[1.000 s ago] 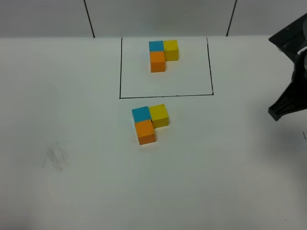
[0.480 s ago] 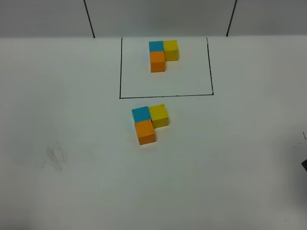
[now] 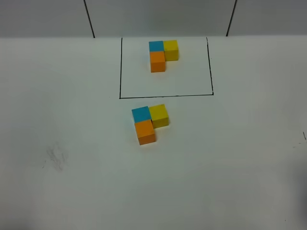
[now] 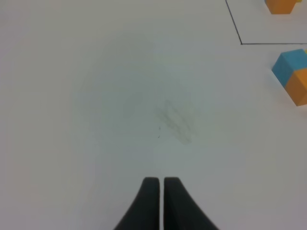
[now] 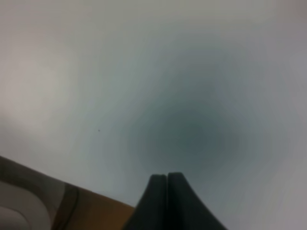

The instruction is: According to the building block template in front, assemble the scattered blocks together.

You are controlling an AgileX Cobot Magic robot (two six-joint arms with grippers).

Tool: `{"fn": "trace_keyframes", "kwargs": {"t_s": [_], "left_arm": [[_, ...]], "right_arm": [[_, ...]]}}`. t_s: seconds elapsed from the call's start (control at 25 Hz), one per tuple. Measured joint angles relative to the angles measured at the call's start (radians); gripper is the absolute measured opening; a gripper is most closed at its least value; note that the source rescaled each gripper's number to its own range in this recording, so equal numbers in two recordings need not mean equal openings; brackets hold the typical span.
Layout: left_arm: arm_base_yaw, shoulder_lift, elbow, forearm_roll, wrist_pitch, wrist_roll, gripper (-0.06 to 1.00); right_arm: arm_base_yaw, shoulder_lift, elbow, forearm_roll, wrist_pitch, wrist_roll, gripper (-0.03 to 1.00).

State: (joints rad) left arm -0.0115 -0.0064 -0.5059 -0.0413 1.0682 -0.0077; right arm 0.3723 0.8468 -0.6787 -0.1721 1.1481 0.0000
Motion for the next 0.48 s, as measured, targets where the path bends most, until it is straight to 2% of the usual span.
{"fn": "trace_keyframes", "kwargs": {"t_s": [0.16,0.48], "left_arm": [[0.0,0.0,0.0,0.0,0.0,0.0,0.0],[0.0,0.0,0.0,0.0,0.0,0.0,0.0]], "right_arm": [[0.0,-0.073,0.119,0.018,-0.19,0.0,0.0],[0.0,-0.125,0.159,0.069,-0.223,-0.033,0.0]]}}
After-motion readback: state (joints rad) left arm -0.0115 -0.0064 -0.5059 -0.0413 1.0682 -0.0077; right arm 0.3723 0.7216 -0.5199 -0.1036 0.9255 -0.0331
